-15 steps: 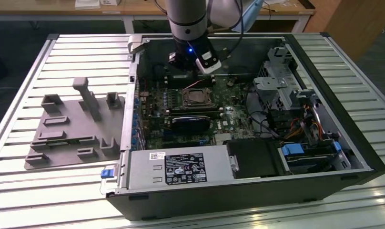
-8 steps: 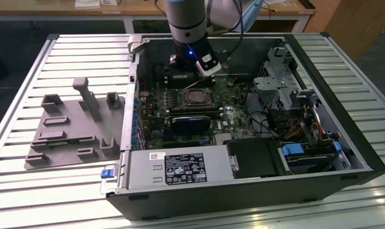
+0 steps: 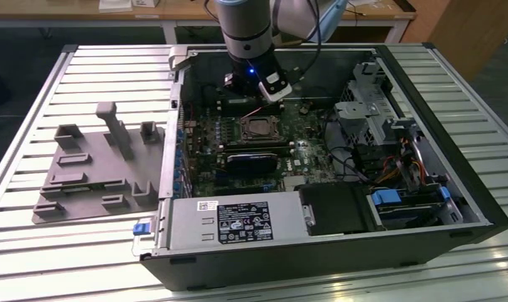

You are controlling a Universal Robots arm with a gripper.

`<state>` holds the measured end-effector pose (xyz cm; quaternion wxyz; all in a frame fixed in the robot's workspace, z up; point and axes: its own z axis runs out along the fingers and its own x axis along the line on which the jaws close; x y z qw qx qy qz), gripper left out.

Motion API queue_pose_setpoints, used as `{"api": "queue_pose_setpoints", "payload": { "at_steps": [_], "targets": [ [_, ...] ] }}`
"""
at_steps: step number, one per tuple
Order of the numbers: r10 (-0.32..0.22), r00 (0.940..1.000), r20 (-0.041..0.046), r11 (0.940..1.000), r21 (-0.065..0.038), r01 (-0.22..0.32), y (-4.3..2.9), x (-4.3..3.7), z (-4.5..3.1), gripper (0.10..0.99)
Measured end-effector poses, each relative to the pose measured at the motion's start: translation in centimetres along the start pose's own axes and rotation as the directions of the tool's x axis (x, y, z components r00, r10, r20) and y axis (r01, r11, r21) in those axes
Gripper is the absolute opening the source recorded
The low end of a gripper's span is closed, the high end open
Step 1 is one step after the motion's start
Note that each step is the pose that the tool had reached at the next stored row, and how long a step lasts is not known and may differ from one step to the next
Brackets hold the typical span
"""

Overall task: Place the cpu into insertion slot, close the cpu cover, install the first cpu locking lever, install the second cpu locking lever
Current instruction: 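Install the first cpu locking lever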

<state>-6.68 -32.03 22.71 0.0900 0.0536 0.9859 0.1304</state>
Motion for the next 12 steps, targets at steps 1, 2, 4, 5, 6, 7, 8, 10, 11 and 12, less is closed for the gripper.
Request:
{"api": "queue_pose_setpoints", "payload": {
  "at_steps": [1, 2, 4, 5, 6, 7, 8, 10, 11, 12],
  "targets": [
    [0.001, 1.0000, 0.0006, 1.0000, 0.000, -0.001, -0.01, 0.00, 0.06, 0.102],
    [0.001, 1.0000, 0.0013, 1.0000, 0.000, -0.001, -0.03, 0.02, 0.13, 0.102],
    [0.004, 1.0000, 0.0035, 1.0000, 0.001, -0.004, -0.09, 0.06, 0.32, 0.102],
    [0.005, 1.0000, 0.0051, 1.0000, 0.002, -0.005, -0.12, 0.07, 0.43, 0.102],
    [0.006, 1.0000, 0.0066, 1.0000, 0.003, -0.006, -0.14, 0.09, 0.50, 0.102],
    [0.007, 0.9999, 0.0080, 1.0000, 0.005, -0.007, -0.16, 0.10, 0.57, 0.102],
    [0.008, 0.9999, 0.0094, 0.9999, 0.007, -0.008, -0.18, 0.11, 0.63, 0.102],
    [0.015, 0.9998, 0.0123, 0.9998, 0.009, -0.015, -0.20, 0.12, 0.70, 0.102],
    [0.021, 0.9997, 0.0141, 0.9997, 0.010, -0.021, -0.21, 0.13, 0.74, 0.102],
    [0.028, 0.9995, 0.0161, 0.9995, 0.012, -0.028, -0.22, 0.13, 0.78, 0.102]
  ]
}}
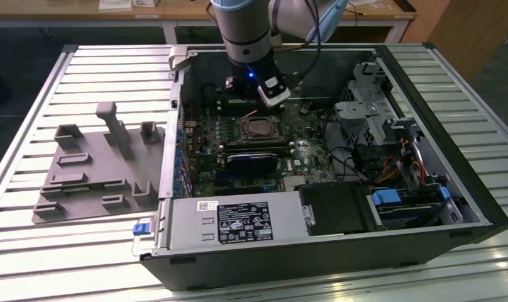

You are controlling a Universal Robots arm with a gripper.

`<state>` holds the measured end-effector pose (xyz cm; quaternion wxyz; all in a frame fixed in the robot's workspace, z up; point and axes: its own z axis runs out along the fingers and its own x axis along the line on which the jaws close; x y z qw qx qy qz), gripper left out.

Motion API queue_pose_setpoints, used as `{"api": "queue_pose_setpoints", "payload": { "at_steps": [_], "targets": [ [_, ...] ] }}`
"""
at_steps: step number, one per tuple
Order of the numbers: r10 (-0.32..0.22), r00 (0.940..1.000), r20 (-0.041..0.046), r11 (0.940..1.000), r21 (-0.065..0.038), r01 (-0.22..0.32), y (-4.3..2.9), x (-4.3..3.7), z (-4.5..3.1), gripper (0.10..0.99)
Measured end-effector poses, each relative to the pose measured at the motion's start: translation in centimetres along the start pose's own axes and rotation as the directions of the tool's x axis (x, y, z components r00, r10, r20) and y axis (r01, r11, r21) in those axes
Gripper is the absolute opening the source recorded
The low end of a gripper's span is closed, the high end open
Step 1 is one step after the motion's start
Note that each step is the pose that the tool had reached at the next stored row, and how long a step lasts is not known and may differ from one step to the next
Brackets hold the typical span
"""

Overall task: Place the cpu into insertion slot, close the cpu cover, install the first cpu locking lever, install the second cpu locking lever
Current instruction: 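Install the first cpu locking lever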

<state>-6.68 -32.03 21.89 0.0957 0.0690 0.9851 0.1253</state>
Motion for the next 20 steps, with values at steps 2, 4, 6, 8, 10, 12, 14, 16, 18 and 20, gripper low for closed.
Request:
{"api": "queue_pose_setpoints", "payload": {
  "at_steps": [2, 4, 6, 8, 10, 12, 14, 16, 18, 20],
  "targets": [
    [0.020, 0.9998, 0.0057, 0.9998, 0.004, -0.020, -0.01, 0.02, 0.09, 0.102],
    [0.038, 0.9992, 0.0113, 0.9992, 0.007, -0.038, 0.00, 0.04, 0.19, 0.102],
    [0.048, 0.9987, 0.0147, 0.9988, 0.009, -0.048, 0.04, 0.06, 0.26, 0.102],
    [0.052, 0.9985, 0.0163, 0.9986, 0.010, -0.052, 0.09, 0.07, 0.30, 0.102],
    [0.055, 0.9983, 0.0191, 0.9984, 0.010, -0.056, 0.20, 0.10, 0.37, 0.102],
    [0.059, 0.9980, 0.0235, 0.9982, 0.011, -0.060, 0.42, 0.15, 0.49, 0.102],
    [0.062, 0.9977, 0.0276, 0.9980, 0.012, -0.063, 0.53, 0.18, 0.57, 0.102],
    [0.067, 0.9973, 0.0325, 0.9977, 0.013, -0.067, 0.57, 0.21, 0.65, 0.102],
    [0.074, 0.9966, 0.0367, 0.9971, 0.016, -0.075, 0.58, 0.26, 0.72, 0.102],
    [0.087, 0.9953, 0.0419, 0.9960, 0.020, -0.088, 0.55, 0.35, 0.80, 0.102]
  ]
}}
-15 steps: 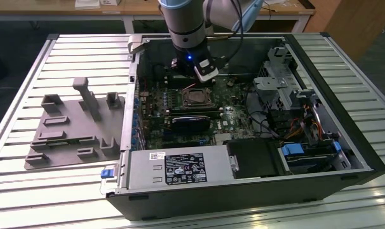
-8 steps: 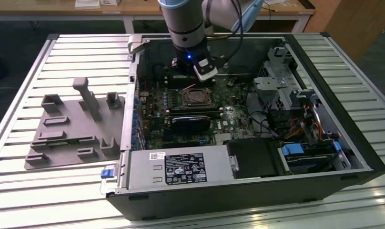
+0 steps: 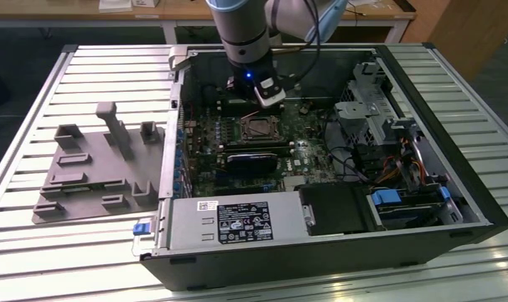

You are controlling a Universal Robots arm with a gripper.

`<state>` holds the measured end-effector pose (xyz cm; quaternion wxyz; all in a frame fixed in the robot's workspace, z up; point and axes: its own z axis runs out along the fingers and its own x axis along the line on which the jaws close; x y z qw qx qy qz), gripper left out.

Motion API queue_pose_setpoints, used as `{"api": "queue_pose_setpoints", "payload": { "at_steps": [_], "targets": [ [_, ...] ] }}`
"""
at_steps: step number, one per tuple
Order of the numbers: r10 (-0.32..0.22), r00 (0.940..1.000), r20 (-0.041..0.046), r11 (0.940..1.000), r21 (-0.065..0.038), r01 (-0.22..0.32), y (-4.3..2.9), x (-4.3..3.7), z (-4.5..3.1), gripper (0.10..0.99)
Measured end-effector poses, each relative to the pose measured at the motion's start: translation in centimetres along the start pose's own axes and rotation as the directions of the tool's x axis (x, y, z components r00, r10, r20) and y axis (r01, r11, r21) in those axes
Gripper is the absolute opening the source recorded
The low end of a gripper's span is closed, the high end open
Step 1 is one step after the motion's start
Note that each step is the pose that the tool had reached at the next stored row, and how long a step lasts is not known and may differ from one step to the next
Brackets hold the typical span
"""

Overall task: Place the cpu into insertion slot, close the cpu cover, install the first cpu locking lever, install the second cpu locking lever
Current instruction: 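Install the first cpu locking lever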

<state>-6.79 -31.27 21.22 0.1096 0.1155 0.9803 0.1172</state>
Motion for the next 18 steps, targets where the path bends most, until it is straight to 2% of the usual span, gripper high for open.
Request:
{"api": "queue_pose_setpoints", "payload": {
  "at_steps": [3, 15, 18],
  "targets": [
    [0.019, 0.9998, 0.0065, 0.9998, 0.006, -0.019, -0.04, 0.13, 0.11, 0.102],
    [0.046, 0.9988, 0.0165, 0.9988, 0.015, -0.046, 0.49, 0.52, 0.55, 0.102],
    [0.062, 0.9978, 0.0220, 0.9978, 0.020, -0.063, 0.49, 0.56, 0.68, 0.102]
  ]
}}
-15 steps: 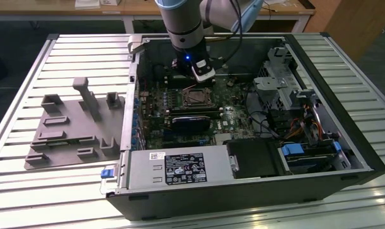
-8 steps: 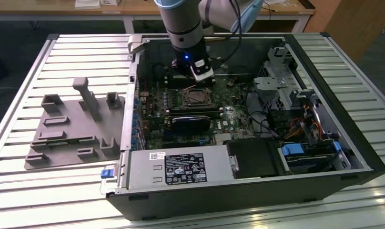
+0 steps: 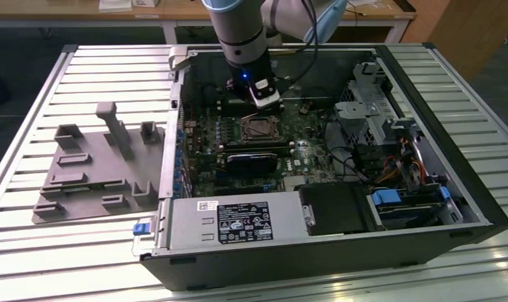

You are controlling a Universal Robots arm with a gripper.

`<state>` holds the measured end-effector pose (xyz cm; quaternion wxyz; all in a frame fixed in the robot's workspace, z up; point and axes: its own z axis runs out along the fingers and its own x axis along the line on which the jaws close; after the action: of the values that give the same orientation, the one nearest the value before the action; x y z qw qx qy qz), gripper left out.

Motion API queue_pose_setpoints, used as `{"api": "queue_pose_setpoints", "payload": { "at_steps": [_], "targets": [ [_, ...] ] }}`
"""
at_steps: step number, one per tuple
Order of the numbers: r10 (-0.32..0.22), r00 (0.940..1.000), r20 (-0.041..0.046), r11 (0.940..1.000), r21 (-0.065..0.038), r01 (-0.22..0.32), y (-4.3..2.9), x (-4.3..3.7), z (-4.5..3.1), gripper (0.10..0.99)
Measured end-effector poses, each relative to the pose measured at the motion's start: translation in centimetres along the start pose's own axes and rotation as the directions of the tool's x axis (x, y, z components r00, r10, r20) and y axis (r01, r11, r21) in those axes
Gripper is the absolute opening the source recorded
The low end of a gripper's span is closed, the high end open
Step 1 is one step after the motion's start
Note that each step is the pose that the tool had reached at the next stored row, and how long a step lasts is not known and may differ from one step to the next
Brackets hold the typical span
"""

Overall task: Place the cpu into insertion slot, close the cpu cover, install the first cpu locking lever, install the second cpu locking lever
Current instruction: 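Install the first cpu locking lever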

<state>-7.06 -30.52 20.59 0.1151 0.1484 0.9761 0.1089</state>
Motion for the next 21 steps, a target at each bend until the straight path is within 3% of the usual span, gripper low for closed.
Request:
{"api": "queue_pose_setpoints", "payload": {
  "at_steps": [9, 14, 21],
  "targets": [
    [0.030, 0.9995, 0.0095, 0.9995, 0.009, -0.031, 0.35, 0.21, 0.28, 0.102],
    [0.064, 0.9977, 0.0202, 0.9977, 0.021, -0.064, 0.36, 0.25, 0.39, 0.102],
    [0.079, 0.9965, 0.0259, 0.9964, 0.026, -0.080, 0.73, 0.44, 0.54, 0.102]
  ]
}}
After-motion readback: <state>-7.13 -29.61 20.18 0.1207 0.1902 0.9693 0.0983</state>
